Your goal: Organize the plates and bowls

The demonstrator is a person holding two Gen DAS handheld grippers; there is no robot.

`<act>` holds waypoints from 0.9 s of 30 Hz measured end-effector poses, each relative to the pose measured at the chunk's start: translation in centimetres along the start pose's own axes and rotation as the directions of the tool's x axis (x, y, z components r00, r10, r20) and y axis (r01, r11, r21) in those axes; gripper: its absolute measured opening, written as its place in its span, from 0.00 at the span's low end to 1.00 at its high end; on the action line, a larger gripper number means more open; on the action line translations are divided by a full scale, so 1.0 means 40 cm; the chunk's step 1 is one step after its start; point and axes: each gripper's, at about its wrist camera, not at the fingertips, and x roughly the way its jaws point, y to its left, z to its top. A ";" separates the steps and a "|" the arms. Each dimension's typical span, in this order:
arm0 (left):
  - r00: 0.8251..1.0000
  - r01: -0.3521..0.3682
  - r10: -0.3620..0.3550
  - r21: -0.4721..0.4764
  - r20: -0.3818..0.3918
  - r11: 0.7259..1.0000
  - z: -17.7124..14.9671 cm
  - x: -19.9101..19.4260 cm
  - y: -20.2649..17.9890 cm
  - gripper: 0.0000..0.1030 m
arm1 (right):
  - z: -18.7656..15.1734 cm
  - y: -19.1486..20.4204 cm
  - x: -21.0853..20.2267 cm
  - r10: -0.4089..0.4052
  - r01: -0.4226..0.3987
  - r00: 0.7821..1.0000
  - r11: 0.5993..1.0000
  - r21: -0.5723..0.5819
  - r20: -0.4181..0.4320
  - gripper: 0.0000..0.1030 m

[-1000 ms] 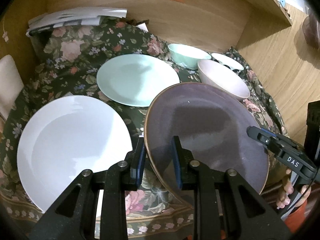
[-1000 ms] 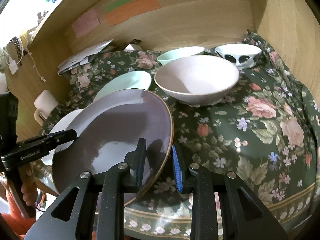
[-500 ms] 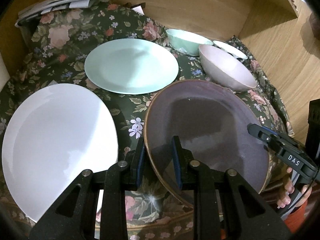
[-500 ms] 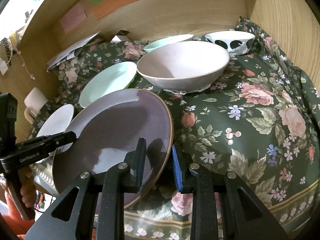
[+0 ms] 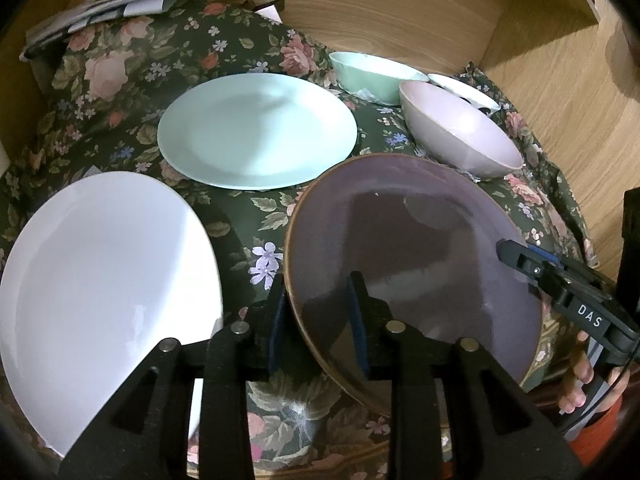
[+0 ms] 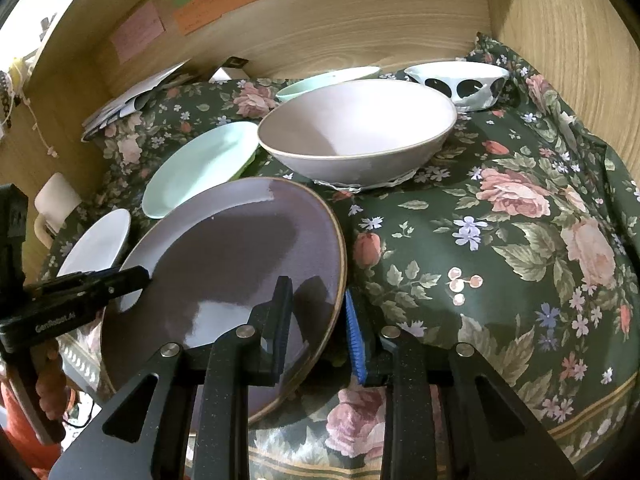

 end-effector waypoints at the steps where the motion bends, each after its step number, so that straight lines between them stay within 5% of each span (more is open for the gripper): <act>1: 1.000 -0.007 0.007 0.011 0.008 1.000 -0.003 0.000 -0.005 0.31 | 0.000 0.003 0.000 -0.007 0.007 1.000 1.000 -0.006 0.003 0.25; 7: 1.000 0.016 -0.016 0.004 0.005 1.000 -0.001 0.002 0.007 0.32 | 0.000 0.009 -0.003 -0.030 0.030 1.000 0.999 -0.038 0.007 0.25; 13: 0.998 -0.015 0.014 0.017 0.059 1.000 -0.002 -0.030 0.001 0.47 | 0.002 0.018 -0.033 -0.041 0.043 0.998 0.998 -0.052 0.036 0.29; 19: 0.992 -0.028 0.027 0.002 0.121 1.000 0.006 -0.085 0.018 0.53 | 0.013 0.061 -0.088 -0.053 0.066 0.992 0.991 -0.117 0.112 0.46; 27: 0.963 -0.052 0.056 -0.025 0.263 0.998 0.014 -0.208 0.054 0.78 | 0.037 0.139 -0.122 0.021 0.010 0.984 0.985 -0.175 0.175 0.57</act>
